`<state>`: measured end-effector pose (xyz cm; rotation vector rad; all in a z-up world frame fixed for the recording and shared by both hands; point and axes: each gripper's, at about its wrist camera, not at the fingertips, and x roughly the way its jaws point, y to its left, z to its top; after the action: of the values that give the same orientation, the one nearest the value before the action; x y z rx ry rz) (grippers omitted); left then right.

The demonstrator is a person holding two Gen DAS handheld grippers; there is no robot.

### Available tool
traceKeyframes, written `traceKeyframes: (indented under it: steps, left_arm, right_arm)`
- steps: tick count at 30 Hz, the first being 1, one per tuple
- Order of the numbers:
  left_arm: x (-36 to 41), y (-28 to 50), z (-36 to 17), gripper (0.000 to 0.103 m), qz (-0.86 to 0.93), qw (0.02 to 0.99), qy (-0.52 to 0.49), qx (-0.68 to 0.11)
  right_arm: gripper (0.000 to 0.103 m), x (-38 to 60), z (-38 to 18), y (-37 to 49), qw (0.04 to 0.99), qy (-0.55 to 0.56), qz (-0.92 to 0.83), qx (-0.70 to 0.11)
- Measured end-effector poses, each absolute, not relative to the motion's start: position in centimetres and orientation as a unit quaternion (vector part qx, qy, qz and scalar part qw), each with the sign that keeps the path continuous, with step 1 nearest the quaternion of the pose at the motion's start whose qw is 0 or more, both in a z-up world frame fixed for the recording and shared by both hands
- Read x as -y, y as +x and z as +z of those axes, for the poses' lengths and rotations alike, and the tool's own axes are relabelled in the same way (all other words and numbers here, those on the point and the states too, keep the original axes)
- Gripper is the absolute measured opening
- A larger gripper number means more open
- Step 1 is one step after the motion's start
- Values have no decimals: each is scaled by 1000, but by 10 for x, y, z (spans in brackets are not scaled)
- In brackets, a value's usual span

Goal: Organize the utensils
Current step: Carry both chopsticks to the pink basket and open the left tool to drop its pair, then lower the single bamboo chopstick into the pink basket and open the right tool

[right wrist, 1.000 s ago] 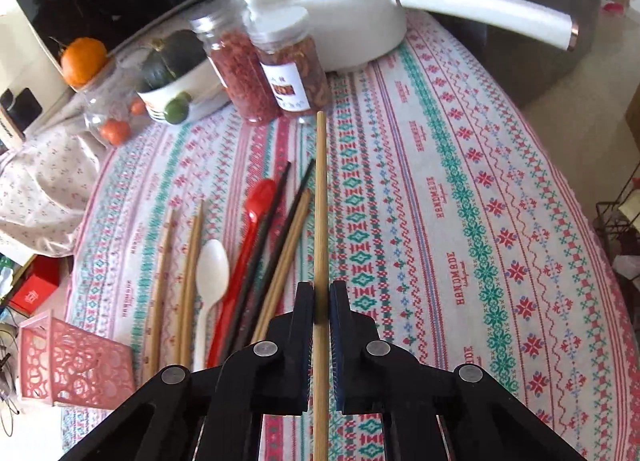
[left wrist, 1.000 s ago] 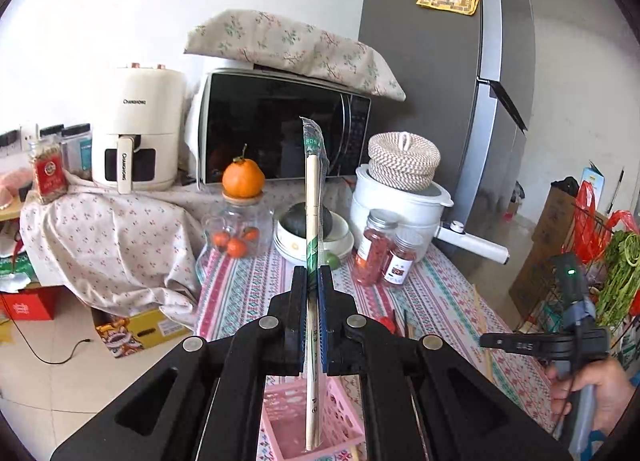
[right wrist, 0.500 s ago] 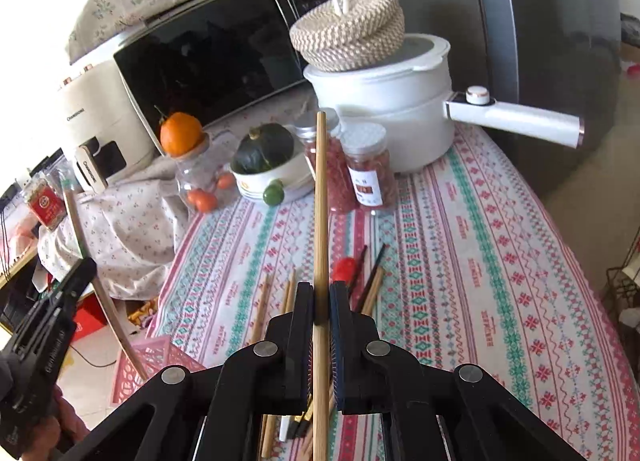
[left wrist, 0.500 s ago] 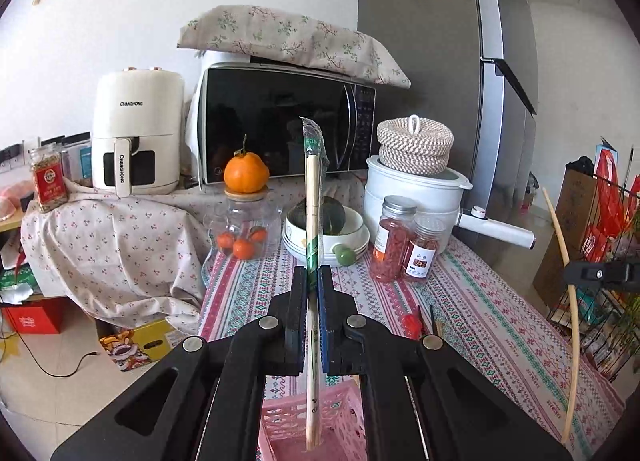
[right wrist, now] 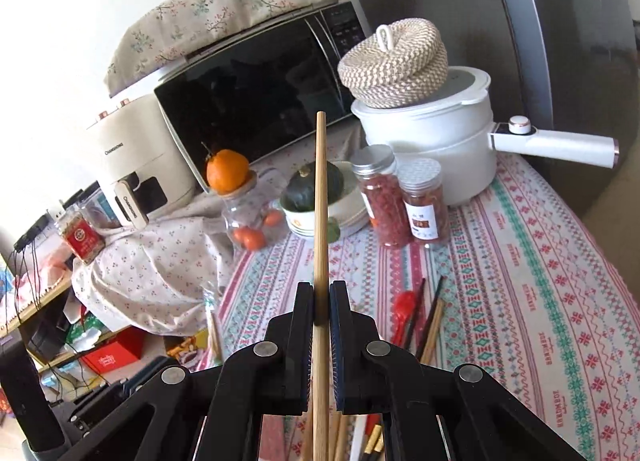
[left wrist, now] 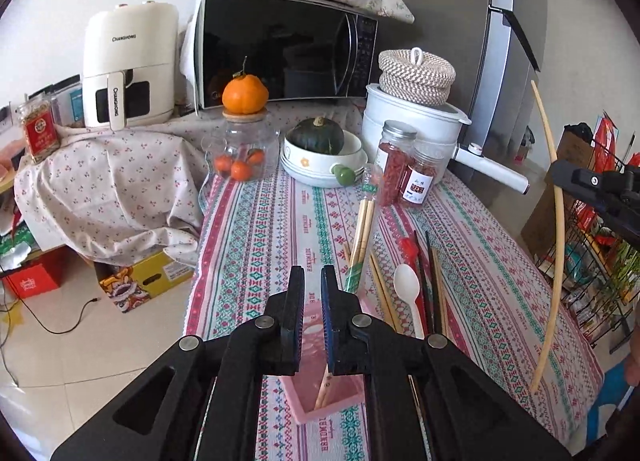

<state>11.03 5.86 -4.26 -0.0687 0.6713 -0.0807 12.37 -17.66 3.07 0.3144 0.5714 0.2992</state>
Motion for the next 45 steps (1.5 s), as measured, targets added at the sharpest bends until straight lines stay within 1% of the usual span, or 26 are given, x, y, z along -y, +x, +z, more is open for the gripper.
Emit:
traceKeyframes:
  steps: [4, 5, 6, 8, 9, 11, 15, 21, 26, 27, 29, 30, 31, 32, 33, 38, 40, 41, 43, 45]
  left_arm:
    - [-73, 99, -40, 18, -28, 932, -19, -361]
    - [-77, 96, -40, 23, -26, 930, -17, -367]
    - [-81, 94, -40, 30, -22, 926, -14, -377]
    - [-89, 90, -42, 40, -14, 919, -12, -393]
    - [-93, 88, -44, 43, -11, 916, -15, -400]
    - [-101, 86, -47, 47, -9, 910, -21, -413]
    - [-115, 85, -56, 50, -4, 899, -29, -437]
    - [-123, 84, -61, 52, -9, 890, -37, -454]
    - [-124, 84, -59, 53, -14, 890, -37, -455]
    - [-124, 84, -59, 53, -16, 889, -37, -455]
    - [-124, 84, -59, 54, -18, 889, -37, -456]
    - [-123, 84, -59, 55, -19, 889, -37, -457]
    - [-123, 83, -59, 56, -20, 888, -38, -458]
    - [-122, 83, -58, 57, -21, 888, -39, -458]
    - [-122, 83, -58, 58, -22, 888, -39, -458]
    - [-116, 83, -56, 63, -24, 888, -38, -457]
    - [-111, 83, -55, 65, -26, 888, -38, -458]
    - [-109, 83, -54, 66, -29, 887, -38, -458]
    - [-102, 82, -53, 67, -34, 887, -36, -459]
    - [-93, 82, -51, 71, -43, 886, -29, -460]
  right_arm:
    - [6, 156, 39, 118, 941, 163, 159, -249]
    - [6, 149, 41, 116, 943, 165, 162, -240]
    - [6, 143, 42, 115, 944, 167, 164, -232]
    - [6, 129, 43, 114, 946, 170, 167, -219]
    - [6, 122, 43, 114, 948, 170, 167, -212]
    - [6, 108, 42, 115, 951, 170, 164, -201]
    - [6, 86, 34, 120, 957, 169, 148, -186]
    - [6, 64, 19, 124, 968, 153, 110, -167]
    - [7, 54, 2, 131, 965, 152, 111, -185]
    - [9, 53, 1, 130, 963, 152, 116, -189]
    - [11, 53, -1, 129, 961, 151, 126, -195]
    - [14, 53, 0, 128, 960, 146, 133, -199]
    - [23, 53, 2, 127, 959, 140, 141, -202]
    - [28, 52, 4, 125, 958, 135, 147, -204]
    - [35, 54, 5, 123, 958, 130, 153, -206]
    - [45, 69, 15, 115, 954, 120, 166, -218]
    - [52, 81, 17, 114, 952, 126, 164, -227]
    - [54, 88, 18, 114, 950, 131, 161, -233]
    - [65, 101, 18, 115, 947, 138, 152, -248]
    - [71, 116, 16, 118, 944, 141, 142, -264]
